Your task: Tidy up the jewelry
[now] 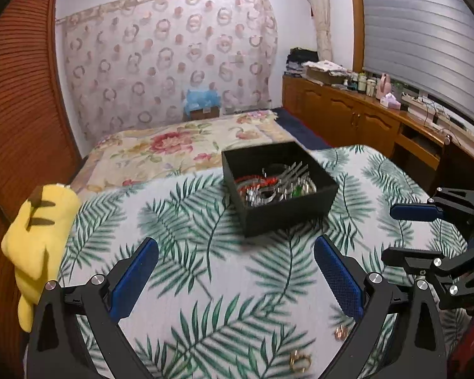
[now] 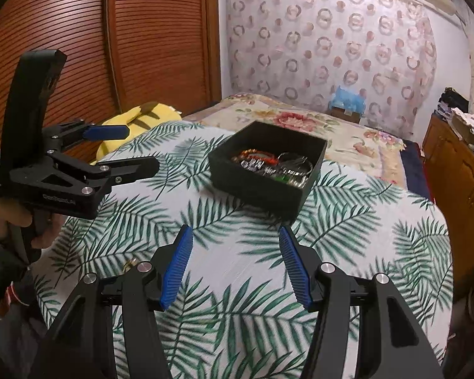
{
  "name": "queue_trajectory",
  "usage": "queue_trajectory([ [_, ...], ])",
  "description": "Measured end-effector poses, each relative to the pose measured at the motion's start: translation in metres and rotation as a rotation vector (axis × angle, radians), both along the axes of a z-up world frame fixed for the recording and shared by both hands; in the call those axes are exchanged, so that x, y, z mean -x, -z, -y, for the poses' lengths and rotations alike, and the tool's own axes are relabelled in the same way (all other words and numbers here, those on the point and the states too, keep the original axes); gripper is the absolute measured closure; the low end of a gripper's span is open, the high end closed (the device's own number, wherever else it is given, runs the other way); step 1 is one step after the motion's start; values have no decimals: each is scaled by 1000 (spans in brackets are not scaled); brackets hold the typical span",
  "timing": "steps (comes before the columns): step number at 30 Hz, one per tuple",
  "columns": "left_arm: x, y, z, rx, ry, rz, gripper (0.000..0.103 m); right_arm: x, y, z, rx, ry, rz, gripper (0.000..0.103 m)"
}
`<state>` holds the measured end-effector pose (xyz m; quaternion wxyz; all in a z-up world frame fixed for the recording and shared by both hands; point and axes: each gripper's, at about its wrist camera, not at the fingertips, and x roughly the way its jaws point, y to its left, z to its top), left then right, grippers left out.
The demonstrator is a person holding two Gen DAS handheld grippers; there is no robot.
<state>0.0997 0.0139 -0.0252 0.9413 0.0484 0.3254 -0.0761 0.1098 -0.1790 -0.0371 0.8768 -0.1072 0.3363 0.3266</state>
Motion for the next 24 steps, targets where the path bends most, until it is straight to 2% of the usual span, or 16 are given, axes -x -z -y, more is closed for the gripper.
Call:
queue_trajectory([
  [7, 26, 23, -16, 29, 19, -69, 8, 16, 28, -11, 22, -38, -66, 46],
  [17, 49, 43, -25, 50, 30, -129, 8, 27, 52, -34, 70, -120, -134, 68],
  [22, 55, 54, -19, 47, 55, -160, 8, 36, 56, -49, 105, -175, -133, 74],
  [23, 56, 55, -18, 46, 62, -164, 8, 37, 57, -51, 107, -181, -133, 76],
  [24, 56, 56, -15, 44, 69, -167, 8, 38, 57, -52, 106, -191, -137, 83],
])
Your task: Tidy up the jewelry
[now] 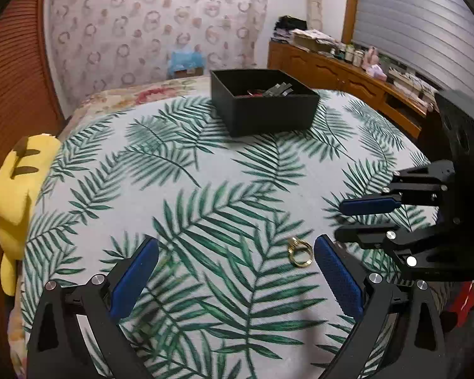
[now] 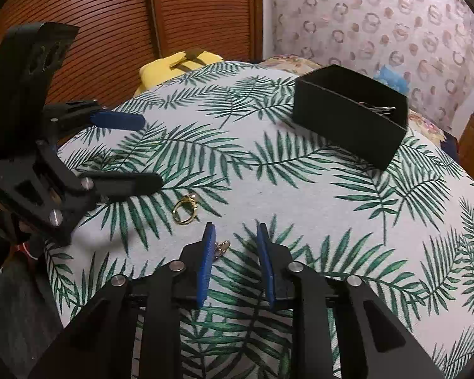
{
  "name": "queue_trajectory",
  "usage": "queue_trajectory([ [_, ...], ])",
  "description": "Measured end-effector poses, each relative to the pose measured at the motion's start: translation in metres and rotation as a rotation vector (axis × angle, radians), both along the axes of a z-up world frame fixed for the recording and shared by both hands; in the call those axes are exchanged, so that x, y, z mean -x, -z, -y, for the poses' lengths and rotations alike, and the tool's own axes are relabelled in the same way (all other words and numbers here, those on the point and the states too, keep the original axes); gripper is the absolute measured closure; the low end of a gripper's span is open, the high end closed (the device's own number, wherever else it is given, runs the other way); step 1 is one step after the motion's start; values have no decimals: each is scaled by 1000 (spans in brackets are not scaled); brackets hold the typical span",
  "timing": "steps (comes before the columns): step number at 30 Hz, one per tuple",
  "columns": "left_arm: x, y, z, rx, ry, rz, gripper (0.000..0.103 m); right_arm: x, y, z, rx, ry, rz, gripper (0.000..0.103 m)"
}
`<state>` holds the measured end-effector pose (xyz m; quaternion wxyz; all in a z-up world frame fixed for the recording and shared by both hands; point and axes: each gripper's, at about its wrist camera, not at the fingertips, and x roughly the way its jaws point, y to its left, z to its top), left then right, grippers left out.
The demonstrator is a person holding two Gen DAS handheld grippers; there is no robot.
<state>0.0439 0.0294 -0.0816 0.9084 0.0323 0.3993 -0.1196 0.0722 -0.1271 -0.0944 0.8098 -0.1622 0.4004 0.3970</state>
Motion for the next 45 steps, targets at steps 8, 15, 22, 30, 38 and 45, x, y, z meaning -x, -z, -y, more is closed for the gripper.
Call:
queue_trajectory([
  [8, 1, 7, 16, -13, 43, -18, 17, 3, 1, 2, 2, -18, -6, 96],
  [15, -1, 10, 20, -4, 62, -36, 37, -1, -11, 15, -31, 17, 19, 96],
  [22, -6, 16, 36, -13, 112, -55, 67, -8, -20, 27, -36, 57, 43, 96],
  [30, -6, 14, 36, 12, 130, -49, 93, -11, -21, 33, -39, 70, 47, 96],
  [38, -19, 0, 30, 19, 95, -9, 94, -27, -31, 36, -45, 91, 79, 96],
  [45, -57, -26, 32, 23, 83, 66, 94, -79, -54, 43, -60, 165, 151, 96],
])
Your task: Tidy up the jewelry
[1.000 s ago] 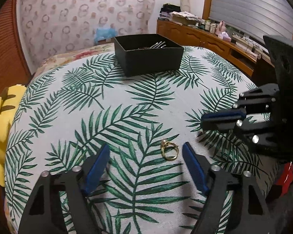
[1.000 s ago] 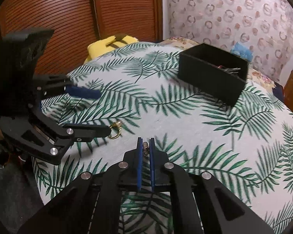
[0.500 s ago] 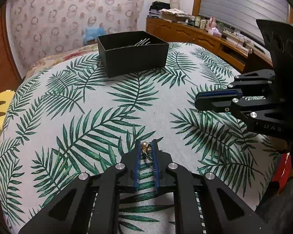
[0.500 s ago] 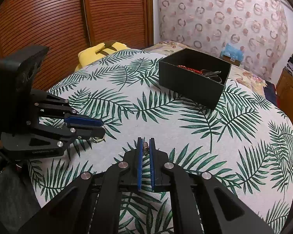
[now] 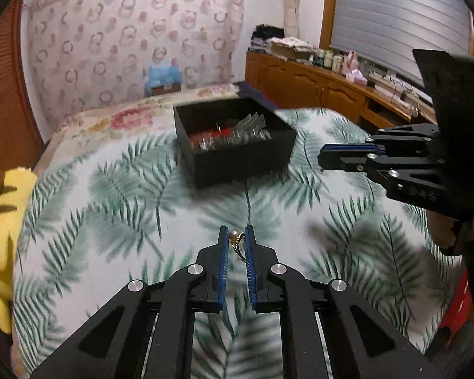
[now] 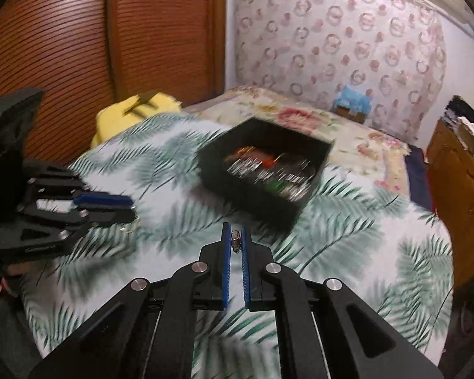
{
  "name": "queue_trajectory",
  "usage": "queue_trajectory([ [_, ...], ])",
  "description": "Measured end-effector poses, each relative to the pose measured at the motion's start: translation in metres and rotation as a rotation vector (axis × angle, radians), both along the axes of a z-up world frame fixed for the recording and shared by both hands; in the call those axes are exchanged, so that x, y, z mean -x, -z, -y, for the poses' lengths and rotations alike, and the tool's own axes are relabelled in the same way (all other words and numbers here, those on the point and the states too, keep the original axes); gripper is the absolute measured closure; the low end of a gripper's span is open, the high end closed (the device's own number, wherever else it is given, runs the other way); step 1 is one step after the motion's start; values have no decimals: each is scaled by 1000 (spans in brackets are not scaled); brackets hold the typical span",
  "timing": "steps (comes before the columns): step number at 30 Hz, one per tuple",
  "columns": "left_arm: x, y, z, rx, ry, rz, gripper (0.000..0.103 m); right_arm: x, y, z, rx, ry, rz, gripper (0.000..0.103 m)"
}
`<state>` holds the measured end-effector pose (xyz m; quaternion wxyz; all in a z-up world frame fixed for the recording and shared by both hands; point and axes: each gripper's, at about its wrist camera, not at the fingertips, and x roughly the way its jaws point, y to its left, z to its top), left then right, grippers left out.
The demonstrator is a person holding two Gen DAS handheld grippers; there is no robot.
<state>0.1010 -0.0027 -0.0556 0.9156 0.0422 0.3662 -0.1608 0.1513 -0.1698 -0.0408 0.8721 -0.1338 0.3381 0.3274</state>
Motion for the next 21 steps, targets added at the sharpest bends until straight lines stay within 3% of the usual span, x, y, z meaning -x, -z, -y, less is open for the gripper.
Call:
queue_trajectory([
  [10, -51, -19, 0, 9, -40, 48, 94, -69, -6, -1, -65, 63, -14, 96],
  [21, -91, -20, 10, 35, -48, 54, 94, -89, 5, -10, -62, 75, -32, 94],
])
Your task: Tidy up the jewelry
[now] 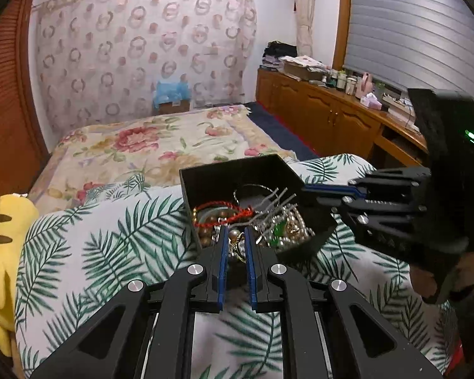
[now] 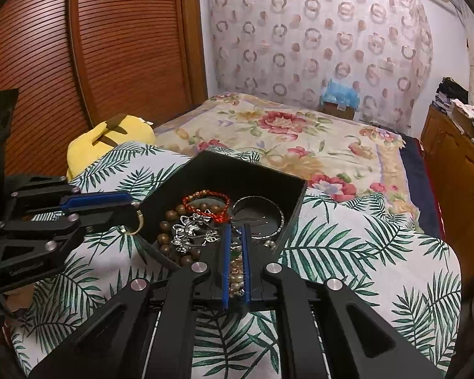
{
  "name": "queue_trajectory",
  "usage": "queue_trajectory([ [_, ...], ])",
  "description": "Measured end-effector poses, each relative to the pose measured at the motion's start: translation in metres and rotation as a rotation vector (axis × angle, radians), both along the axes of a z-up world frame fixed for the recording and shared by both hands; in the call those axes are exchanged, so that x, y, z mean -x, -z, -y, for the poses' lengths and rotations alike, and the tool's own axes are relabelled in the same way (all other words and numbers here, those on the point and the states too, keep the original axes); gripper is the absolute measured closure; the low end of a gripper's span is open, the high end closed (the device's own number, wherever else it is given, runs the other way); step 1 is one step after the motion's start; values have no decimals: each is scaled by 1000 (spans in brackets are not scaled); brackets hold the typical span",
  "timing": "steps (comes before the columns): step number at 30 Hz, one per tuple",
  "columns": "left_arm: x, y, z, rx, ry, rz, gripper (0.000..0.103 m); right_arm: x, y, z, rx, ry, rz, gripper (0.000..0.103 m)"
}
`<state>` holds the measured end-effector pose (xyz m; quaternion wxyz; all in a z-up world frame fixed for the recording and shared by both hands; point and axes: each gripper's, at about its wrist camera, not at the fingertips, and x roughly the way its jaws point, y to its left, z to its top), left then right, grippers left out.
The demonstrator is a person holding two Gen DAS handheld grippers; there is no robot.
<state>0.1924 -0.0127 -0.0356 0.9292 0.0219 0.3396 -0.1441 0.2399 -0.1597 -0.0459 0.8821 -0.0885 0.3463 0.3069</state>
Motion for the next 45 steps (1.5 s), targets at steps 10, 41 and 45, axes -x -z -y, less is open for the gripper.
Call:
queue_trajectory([
  [10, -8, -2, 9, -16, -29, 16, 91, 18, -6, 23, -37, 26, 19, 91],
  [41, 96, -36, -13, -31, -197, 123, 8, 132, -47, 49, -119, 239, 204, 3],
  [45, 106, -37, -14, -25, -202, 128, 8, 141, -47, 53, -121, 273, 212, 3],
])
